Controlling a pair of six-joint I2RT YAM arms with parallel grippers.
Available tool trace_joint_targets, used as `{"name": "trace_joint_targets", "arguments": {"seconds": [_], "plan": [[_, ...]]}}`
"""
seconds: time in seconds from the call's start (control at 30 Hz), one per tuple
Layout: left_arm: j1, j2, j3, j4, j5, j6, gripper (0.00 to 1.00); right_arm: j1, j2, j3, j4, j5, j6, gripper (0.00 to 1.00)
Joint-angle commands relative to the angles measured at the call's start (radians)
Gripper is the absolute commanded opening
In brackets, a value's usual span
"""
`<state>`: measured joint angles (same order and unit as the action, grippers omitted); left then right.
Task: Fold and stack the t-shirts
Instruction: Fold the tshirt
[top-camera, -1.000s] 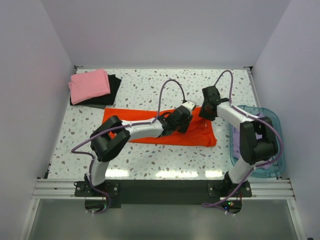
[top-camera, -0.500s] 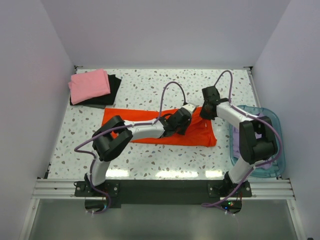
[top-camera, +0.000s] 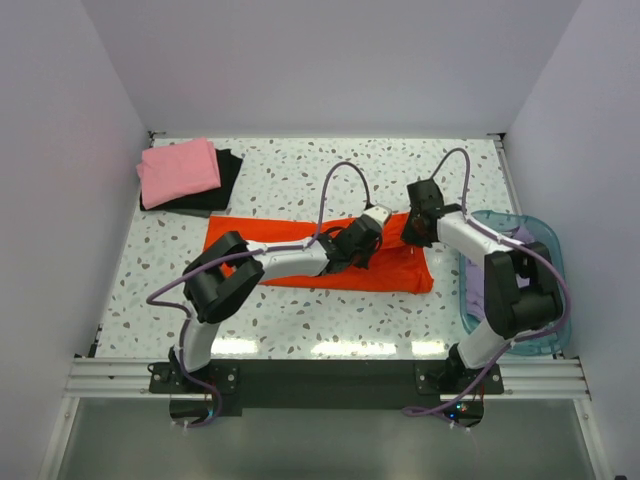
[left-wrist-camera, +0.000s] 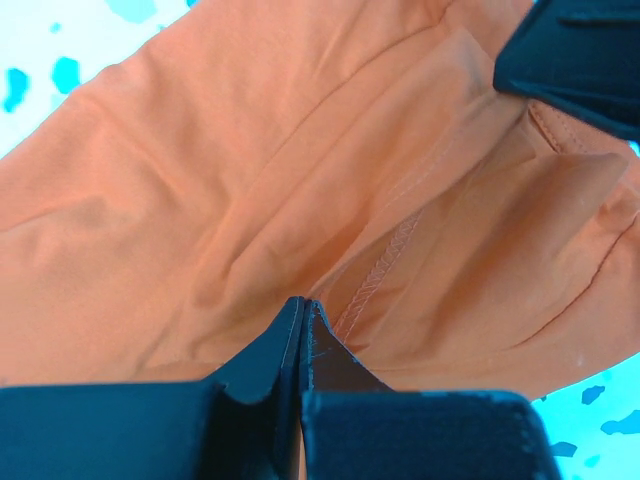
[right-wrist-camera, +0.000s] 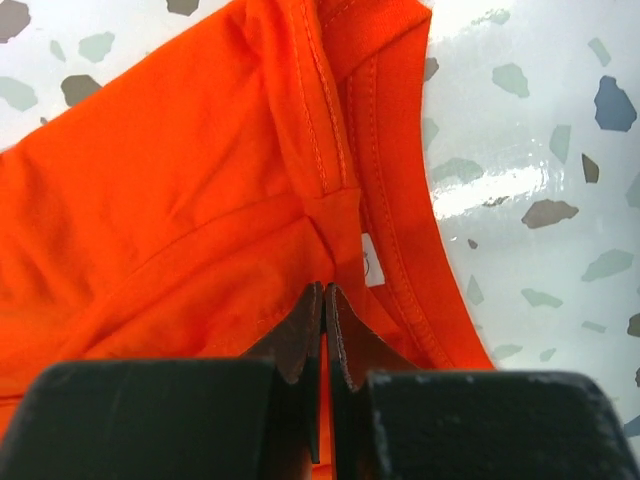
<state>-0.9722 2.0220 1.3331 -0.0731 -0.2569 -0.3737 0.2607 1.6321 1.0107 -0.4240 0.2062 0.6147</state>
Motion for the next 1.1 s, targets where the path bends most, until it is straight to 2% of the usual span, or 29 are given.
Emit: {"name": "trace_joint_targets", "arguments": {"seconds": [0.0,0.67,1.07], "plan": [[-0.006,-0.100,0.005,0.003,-0.053,0.004,0.00,-0.001,-0.081,-0.023,0.031,-0.034,0.026,0.00],[0.004,-0.229,-0.086,-0.034,-0.101,0.022,0.00,0.014,-0.336,-0.184,-0.005,-0.142,0.103,0.00],[0.006,-0.226,-0.130,-0.021,-0.070,0.002,0.00,0.112,-0.419,-0.279,-0.030,-0.097,0.168,0.00]]}}
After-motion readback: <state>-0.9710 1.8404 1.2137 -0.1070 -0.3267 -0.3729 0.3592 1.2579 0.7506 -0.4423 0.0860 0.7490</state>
